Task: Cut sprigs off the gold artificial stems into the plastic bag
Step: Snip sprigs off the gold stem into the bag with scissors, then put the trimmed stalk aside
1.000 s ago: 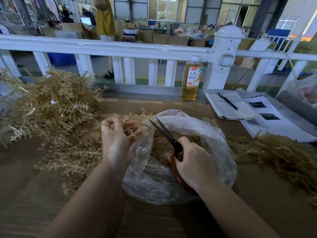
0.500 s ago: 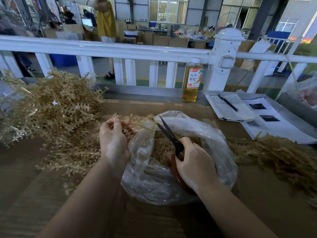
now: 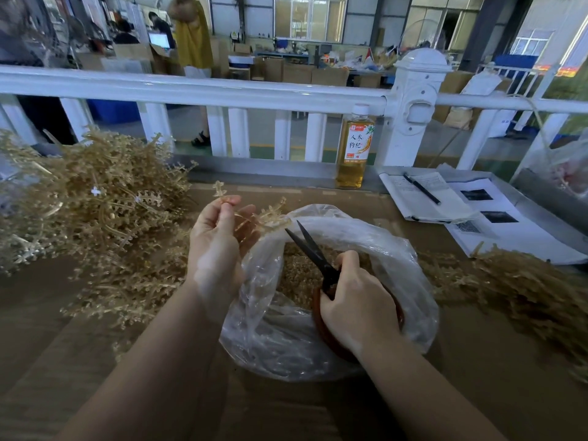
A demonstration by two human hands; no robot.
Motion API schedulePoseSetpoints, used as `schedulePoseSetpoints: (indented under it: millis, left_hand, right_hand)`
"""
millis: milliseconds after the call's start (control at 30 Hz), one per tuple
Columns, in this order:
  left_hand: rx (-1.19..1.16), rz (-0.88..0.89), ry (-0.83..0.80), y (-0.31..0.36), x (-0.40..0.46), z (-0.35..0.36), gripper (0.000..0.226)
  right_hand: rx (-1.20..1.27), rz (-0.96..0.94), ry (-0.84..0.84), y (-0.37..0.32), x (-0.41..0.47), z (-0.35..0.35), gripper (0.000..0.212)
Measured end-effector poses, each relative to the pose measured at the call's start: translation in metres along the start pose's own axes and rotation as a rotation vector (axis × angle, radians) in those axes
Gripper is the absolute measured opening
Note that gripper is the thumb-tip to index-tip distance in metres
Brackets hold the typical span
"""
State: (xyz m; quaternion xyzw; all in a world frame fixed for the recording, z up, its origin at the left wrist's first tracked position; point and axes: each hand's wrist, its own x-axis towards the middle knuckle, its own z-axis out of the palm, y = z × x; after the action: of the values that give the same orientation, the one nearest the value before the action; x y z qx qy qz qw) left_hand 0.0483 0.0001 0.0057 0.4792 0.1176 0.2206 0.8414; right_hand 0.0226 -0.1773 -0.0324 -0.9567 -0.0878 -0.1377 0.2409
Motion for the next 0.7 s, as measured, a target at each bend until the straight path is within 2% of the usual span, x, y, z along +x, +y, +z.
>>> schedulePoseSetpoints:
  millis: [133, 300, 400, 467, 600, 700]
  left_hand:
    - [-0.013, -0.018, 0.038, 0.0, -0.003, 0.003, 0.021]
    - [-0.166, -0.212, 0.027, -0.001, -0.001, 0.011, 0.016]
    - [-0.179, -0.168, -0.036, -0.001, 0.003, 0.024, 0.022]
    - [-0.094, -0.064, -0.087, 0.001, 0.006, 0.037, 0.024]
    - [0.313, 0.092, -0.116, -0.001, 0.012, 0.06, 0.026]
    - [0.425, 0.113, -0.176, -0.006, 0.014, 0.073, 0.029]
  right_hand:
    - [-0.023, -0.015, -0.037, -0.003, 0.0, -0.002, 0.042]
    - [-0.042, -0.03, -0.047, -0.003, -0.001, -0.003, 0.039]
    - [-0.021, -0.034, -0.05, -0.002, -0.003, -0.002, 0.04]
    - [-0.009, -0.043, -0.044, -0.001, -0.004, -0.002, 0.04]
    - [-0.015, -0.072, -0.017, 0.0, -0.004, 0.0, 0.039]
    - [-0.025, -0.08, -0.01, 0.002, -0.003, 0.002, 0.04]
